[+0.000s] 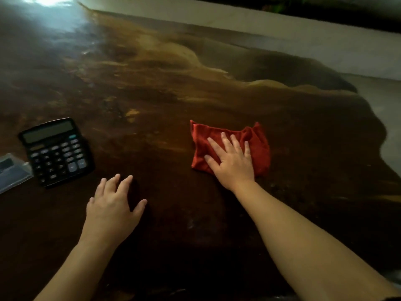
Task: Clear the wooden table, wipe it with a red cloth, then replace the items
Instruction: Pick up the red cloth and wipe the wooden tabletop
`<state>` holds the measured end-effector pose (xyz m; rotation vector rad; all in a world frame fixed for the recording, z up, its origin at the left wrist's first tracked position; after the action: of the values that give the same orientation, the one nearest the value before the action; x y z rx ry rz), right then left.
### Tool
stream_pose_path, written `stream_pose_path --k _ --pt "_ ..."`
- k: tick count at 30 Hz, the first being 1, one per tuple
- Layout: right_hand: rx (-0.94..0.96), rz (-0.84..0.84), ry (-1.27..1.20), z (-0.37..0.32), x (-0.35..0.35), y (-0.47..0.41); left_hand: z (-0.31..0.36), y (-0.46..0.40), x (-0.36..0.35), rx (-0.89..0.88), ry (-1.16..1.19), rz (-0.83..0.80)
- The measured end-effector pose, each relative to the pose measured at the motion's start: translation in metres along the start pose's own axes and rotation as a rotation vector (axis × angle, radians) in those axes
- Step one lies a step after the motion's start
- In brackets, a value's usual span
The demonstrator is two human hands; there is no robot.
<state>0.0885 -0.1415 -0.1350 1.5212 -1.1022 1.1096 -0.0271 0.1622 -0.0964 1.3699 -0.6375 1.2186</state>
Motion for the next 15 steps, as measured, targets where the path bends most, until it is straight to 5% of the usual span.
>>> stream_pose_path --k 9,15 --pt "-0.468 0.005 0.016 0.276 0.028 0.111 0.169 -0.016 -0.046 -0.322 -0.070 -0.077" --pt "-0.519 0.020 -0.020 0.320 0.032 0.144 0.235 -0.022 -0.050 -0.409 -0.106 -0.008"
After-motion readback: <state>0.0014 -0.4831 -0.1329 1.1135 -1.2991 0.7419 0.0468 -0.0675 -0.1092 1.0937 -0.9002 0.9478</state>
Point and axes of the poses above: each hand's wrist, its own y-axis away from the middle knuckle, its own x-axis out of the back of the hand, z = x × y, the point moved 9 cm from there along -y, towards the middle knuckle, and after that the axes turned 4 degrees about x, right-handed, at the moved point
